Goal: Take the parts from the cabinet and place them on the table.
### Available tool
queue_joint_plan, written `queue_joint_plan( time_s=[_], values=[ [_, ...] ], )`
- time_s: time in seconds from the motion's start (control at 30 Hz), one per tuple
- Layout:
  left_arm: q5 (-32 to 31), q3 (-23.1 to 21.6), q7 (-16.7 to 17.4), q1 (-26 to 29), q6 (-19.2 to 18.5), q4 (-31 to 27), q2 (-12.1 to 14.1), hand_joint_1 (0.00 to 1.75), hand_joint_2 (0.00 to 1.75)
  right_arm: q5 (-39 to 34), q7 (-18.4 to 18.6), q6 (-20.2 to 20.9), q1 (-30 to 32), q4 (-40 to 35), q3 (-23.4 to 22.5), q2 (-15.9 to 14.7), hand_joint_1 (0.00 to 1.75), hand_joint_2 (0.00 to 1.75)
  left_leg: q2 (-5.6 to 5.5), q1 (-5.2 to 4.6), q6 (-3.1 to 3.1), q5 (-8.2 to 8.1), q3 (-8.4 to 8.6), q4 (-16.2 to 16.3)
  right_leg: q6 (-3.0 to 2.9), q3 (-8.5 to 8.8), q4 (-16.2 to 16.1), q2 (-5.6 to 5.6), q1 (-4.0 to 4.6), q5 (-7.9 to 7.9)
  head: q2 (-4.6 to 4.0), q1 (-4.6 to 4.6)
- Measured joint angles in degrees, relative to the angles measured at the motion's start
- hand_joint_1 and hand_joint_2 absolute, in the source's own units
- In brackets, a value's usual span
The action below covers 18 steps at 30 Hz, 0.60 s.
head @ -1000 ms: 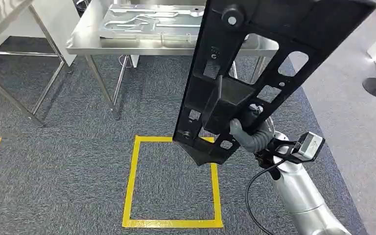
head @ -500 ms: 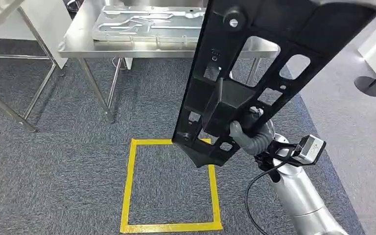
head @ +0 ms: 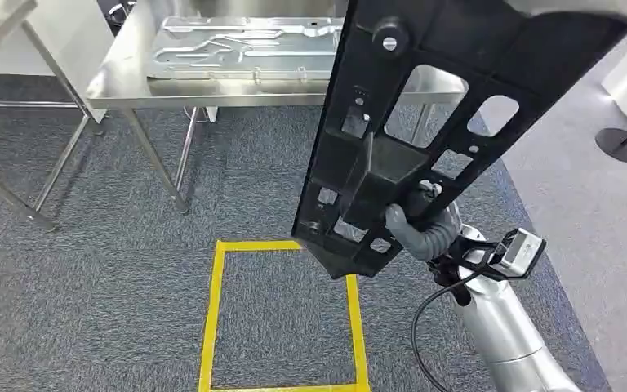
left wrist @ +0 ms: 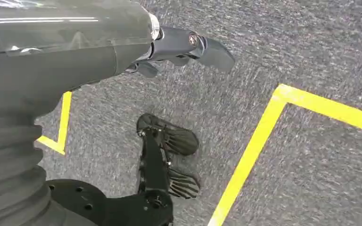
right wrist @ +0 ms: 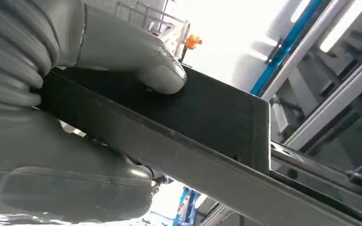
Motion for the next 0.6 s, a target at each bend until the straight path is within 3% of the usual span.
queue_joint_plan(
  time_s=[0.03, 0.07, 0.13, 0.17, 0.2, 0.23, 0.3, 0.37, 0.4, 0.47, 0.5, 0.53, 0.6],
  values=[
    [0.0, 0.0, -0.04, -0.12, 0.02, 0.02, -0.02, 0.0, 1.75, -0.09, 0.0, 0.0, -0.15, -0.15, -0.09, -0.11, 1.75, 1.75, -0.08, 0.01, -0.17, -0.6, -0.41, 1.93, -0.38, 0.79, -0.25, -0.04, 0.15, -0.37, -0.02, -0.02],
    [-0.02, 0.0, -0.04, -0.2, 0.0, 0.02, 0.0, 0.0, 1.75, -0.11, 0.0, 0.0, -0.31, -0.22, -0.11, -0.31, 1.75, 1.75, -0.13, 0.06, -0.26, -1.9, -2.06, 5.27, -0.72, 1.27, -0.25, -0.11, 0.2, -0.76, -0.02, -0.04],
    [0.0, 0.0, -0.02, -0.12, 0.09, 0.02, 0.0, 0.0, 1.75, -0.11, 0.02, 0.0, -0.06, -0.22, -0.11, -0.31, 1.75, 1.75, -0.17, 0.06, -0.51, -4.84, -8.64, 15.68, -1.08, 2.45, -0.24, -0.05, 0.44, -1.95, -0.02, -0.04],
    [-0.02, 0.0, 0.0, 0.05, 0.09, 0.02, 0.0, 0.0, 1.75, -0.11, 0.0, 0.04, 0.09, -0.22, -0.11, -0.31, 1.75, 1.75, -0.17, 0.06, -0.53, -5.02, -11.16, 18.64, -1.14, 2.97, -0.23, 0.12, 0.54, -2.45, -0.02, -0.04],
    [-0.02, 0.0, 0.02, 0.17, 0.09, 0.02, 0.0, 0.0, 1.75, -0.09, 0.0, 0.09, 0.22, -0.22, -0.11, -0.31, 1.75, 1.75, -0.17, 0.06, -0.47, -3.55, -12.63, 18.86, -1.12, 3.71, -0.22, 0.33, 0.65, -3.04, 0.0, -0.04],
    [-0.07, 0.0, 0.02, 0.22, 0.09, 0.02, 0.0, 0.0, 1.75, -0.09, 0.0, 0.07, 0.25, -0.22, -0.09, -0.31, 1.75, 1.75, -0.19, 0.05, -0.28, -0.72, -12.51, 16.31, -1.07, 4.54, -0.21, 0.49, 0.71, -3.64, 0.0, -0.04],
    [-0.09, 0.0, 0.02, 0.25, 0.09, 0.0, 0.07, 0.0, 1.75, -0.09, 0.02, 0.07, 0.24, -0.24, -0.11, -0.31, 1.75, 1.75, -0.35, -0.06, 0.35, 7.08, -9.64, 6.46, -0.89, 6.64, -0.21, 0.6, 0.75, -5.16, 0.0, -0.04],
    [-0.13, 0.0, 0.02, 0.32, 0.09, 0.02, 0.22, 0.0, 1.75, -0.09, 0.0, 0.07, 0.1, -0.24, -0.11, -0.31, 1.75, 1.75, -0.97, -0.64, 1.08, 7.48, -8.22, 3.37, -0.29, 7.1, -0.13, 0.92, 0.94, -6.09, -0.02, -0.02],
    [-0.18, 0.0, 0.07, 0.21, 0.11, 0.0, 0.24, 0.0, 1.75, -0.04, 0.0, 0.0, 0.2, -0.3, -0.13, -0.31, 1.75, 1.75, -0.9, -0.68, 1.41, 6.28, -7.7, 2.18, -0.04, 6.8, -0.26, 0.94, 0.71, -6.13, -0.02, -0.04],
    [-0.17, -0.02, 0.04, 0.23, 0.11, 0.0, 0.35, 0.0, 1.75, -0.02, 0.0, 0.02, 0.34, -0.46, -0.17, -0.31, 1.75, 1.75, -0.93, -0.69, 2.06, 5.92, -7.59, 1.75, 0.59, 6.93, -0.2, 0.96, 0.73, -5.77, -0.02, -0.02],
    [-0.17, -0.02, 0.04, 0.19, 0.11, 0.0, 0.35, 0.0, 1.75, -0.02, 0.0, 0.02, 0.33, -0.52, -0.24, -0.31, 1.75, 1.75, -1.02, -0.4, 2.27, 5.9, -6.69, 1.11, 0.75, 6.81, 0.33, 0.97, 0.83, -5.78, 0.0, -0.04],
    [-0.17, -0.02, -0.02, 0.23, 0.09, 0.0, 0.35, 0.0, 1.75, -0.04, 0.0, 0.07, 0.38, -0.57, -0.28, -0.22, 1.75, 1.75, -1.04, -0.26, 2.58, 5.72, -5.7, 0.43, 0.97, 6.07, 2.5, 0.71, 0.62, -5.9, -0.02, 0.0],
    [-0.15, -0.02, 0.0, 0.05, 0.09, 0.0, 0.37, 0.0, 1.75, -0.13, 0.0, 0.07, 0.25, -0.72, -0.5, -0.11, 1.75, 1.75, -0.99, -0.18, 2.92, 5.09, -4.71, 0.16, 1.51, 1.24, 10.22, 0.7, 0.38, -7.89, -0.02, -0.02]
  ],
)
